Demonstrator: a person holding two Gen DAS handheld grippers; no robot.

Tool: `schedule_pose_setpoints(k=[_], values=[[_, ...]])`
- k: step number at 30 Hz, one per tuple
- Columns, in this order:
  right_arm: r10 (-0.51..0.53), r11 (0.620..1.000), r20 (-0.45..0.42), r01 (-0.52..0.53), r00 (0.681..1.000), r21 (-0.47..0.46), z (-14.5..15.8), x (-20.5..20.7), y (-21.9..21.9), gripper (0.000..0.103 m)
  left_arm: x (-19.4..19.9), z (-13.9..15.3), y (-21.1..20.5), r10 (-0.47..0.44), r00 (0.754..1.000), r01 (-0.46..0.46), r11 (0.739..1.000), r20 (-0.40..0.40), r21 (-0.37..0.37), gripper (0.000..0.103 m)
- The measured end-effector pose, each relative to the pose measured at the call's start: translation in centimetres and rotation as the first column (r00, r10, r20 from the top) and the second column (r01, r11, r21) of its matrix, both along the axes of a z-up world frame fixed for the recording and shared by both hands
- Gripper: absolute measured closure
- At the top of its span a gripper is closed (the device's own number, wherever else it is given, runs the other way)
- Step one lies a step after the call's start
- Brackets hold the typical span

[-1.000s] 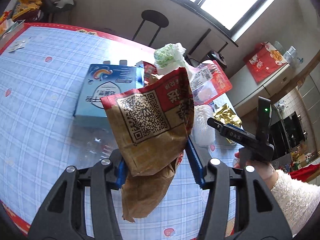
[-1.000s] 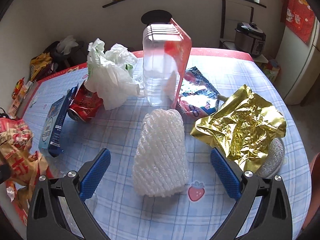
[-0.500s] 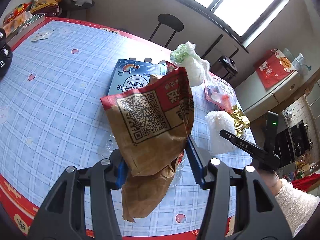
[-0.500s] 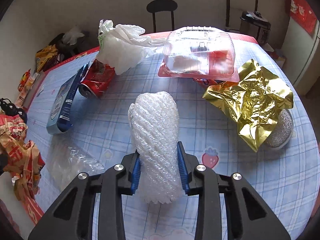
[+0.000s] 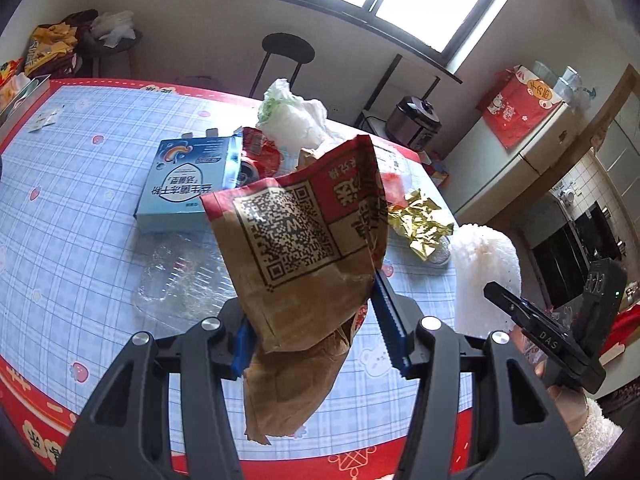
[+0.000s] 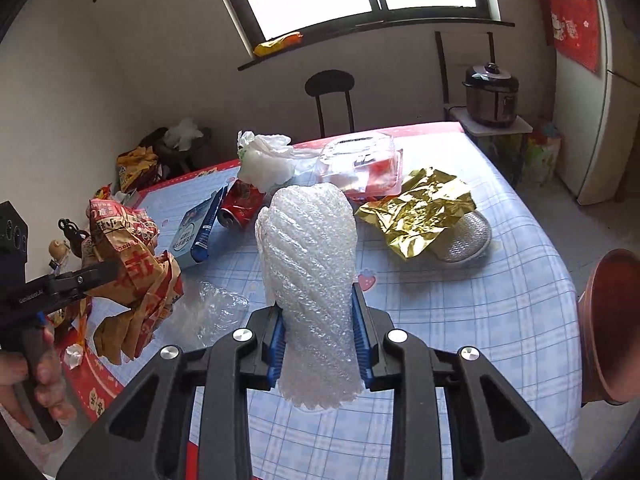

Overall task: Collect trash
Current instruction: 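Carry the paper bag and the foam net in both tools over the brown bucket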

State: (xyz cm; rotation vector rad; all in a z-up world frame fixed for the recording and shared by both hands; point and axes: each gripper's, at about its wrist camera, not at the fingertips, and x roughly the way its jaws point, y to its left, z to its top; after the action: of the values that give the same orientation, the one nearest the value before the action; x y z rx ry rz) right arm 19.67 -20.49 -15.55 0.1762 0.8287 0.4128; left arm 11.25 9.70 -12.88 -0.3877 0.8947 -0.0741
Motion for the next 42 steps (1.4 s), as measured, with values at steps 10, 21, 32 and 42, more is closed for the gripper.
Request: schedule_pose_setpoints(k=[10,21,32,42], values=[[-0.165,0.986,0.116,0.164,0.979,0.016,3.9,-5.0,-12.1,0.074,1.0,3.3,-11.3,-0.150,0.987,0.148,0.988,0.052,0.031,0.049],[-0.427,0.902,0.163,0.430,0.889,0.018,4.8,-11.5,-27.0,0.074,3.6,4.9,-28.6,-0.426,0.896,0.425,0.904,0.128,0.038,0.053],[-0.547,0.835,0.146,0.550,0.824,0.023,3.8,-15.2,-34.8,0.074,5.9,-0.6,-35.2,-0.577,0.817,0.572,0.813,0.013,0.106,0.042],[-0.547,0.837,0.085,0.543,0.833,0.062,2.3,-14.0,-35.3,0.074,2.6,-8.6,-34.8,-0.664,0.726,0.688,0.697,-0.179,0.202,0.015]])
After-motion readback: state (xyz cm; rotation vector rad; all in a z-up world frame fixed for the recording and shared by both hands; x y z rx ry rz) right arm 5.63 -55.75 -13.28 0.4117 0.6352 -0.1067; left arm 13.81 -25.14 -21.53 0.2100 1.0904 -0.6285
